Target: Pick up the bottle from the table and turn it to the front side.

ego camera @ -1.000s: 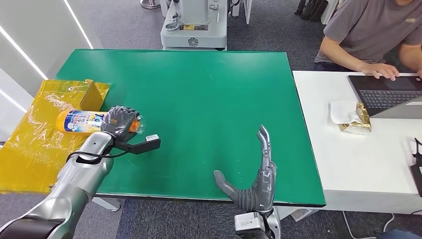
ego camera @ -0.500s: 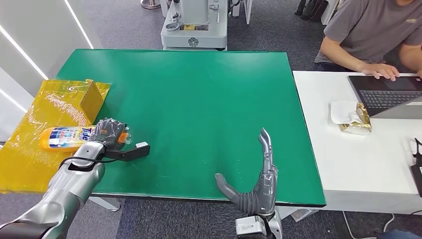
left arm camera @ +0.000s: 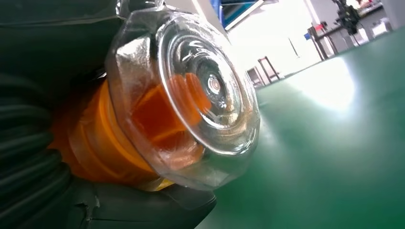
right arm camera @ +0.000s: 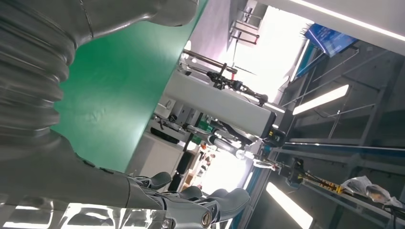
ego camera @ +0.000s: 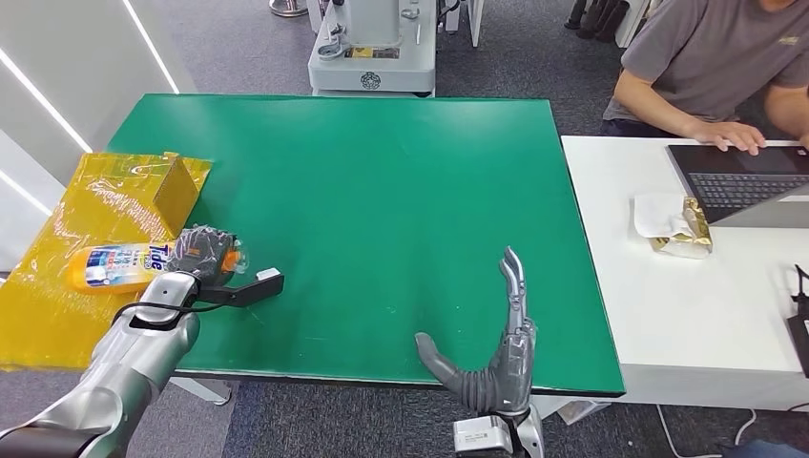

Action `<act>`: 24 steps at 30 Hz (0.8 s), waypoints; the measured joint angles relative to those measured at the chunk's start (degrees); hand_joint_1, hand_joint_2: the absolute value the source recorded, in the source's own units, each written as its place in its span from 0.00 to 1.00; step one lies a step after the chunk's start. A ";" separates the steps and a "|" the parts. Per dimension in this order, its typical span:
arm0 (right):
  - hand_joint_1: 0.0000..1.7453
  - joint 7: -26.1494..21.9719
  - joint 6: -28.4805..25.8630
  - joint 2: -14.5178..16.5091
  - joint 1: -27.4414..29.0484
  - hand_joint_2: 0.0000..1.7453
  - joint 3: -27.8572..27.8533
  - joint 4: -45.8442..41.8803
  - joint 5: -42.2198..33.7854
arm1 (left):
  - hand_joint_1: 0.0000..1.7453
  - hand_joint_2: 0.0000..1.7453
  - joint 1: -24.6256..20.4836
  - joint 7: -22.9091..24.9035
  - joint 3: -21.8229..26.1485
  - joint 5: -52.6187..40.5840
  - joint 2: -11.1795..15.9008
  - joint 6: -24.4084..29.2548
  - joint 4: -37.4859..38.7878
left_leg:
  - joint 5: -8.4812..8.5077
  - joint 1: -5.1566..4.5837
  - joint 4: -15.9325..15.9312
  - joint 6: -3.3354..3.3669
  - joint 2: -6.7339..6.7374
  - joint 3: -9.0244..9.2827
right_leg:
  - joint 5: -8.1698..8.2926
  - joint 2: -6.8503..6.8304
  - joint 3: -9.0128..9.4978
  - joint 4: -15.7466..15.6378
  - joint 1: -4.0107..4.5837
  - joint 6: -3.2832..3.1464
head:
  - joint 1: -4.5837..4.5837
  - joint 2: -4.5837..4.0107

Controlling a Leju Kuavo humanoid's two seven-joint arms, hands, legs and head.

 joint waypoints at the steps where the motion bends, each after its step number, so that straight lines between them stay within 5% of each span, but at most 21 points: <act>1: 0.00 -0.02 0.17 0.01 0.15 1.00 -0.09 -0.07 0.11 | 1.00 1.00 -0.03 0.70 -0.42 -0.01 0.02 0.73 0.00 | 0.00 0.00 0.00 0.00 0.00 0.00 | 0.00 0.00 0.00 0.00 0.00 0.00 | 0.00 0.00; 5: 0.00 -0.12 0.45 0.01 0.57 1.00 -0.30 -0.28 0.20 | 0.98 1.00 -0.32 2.08 -3.12 -0.01 0.19 3.31 0.01 | 0.00 0.00 0.00 0.00 0.01 0.00 | 0.00 0.01 0.00 0.00 0.00 0.00 | 0.01 0.00; 9: 0.00 -0.16 0.56 0.01 0.77 1.00 -0.42 -0.34 0.20 | 0.00 1.00 -0.84 3.23 -6.15 -0.03 0.31 5.34 0.16 | 0.00 -0.01 0.01 0.00 0.01 0.01 | 0.01 0.01 0.00 0.00 -0.01 0.00 | 0.00 0.00; 24: 0.00 -0.22 1.40 0.01 0.55 1.00 -0.22 0.17 0.01 | 0.00 1.00 -0.13 6.98 -9.49 0.04 1.92 10.02 0.90 | 0.00 0.00 -0.01 0.00 0.01 0.00 | 0.01 0.01 0.00 0.02 0.00 -0.01 | 0.01 0.00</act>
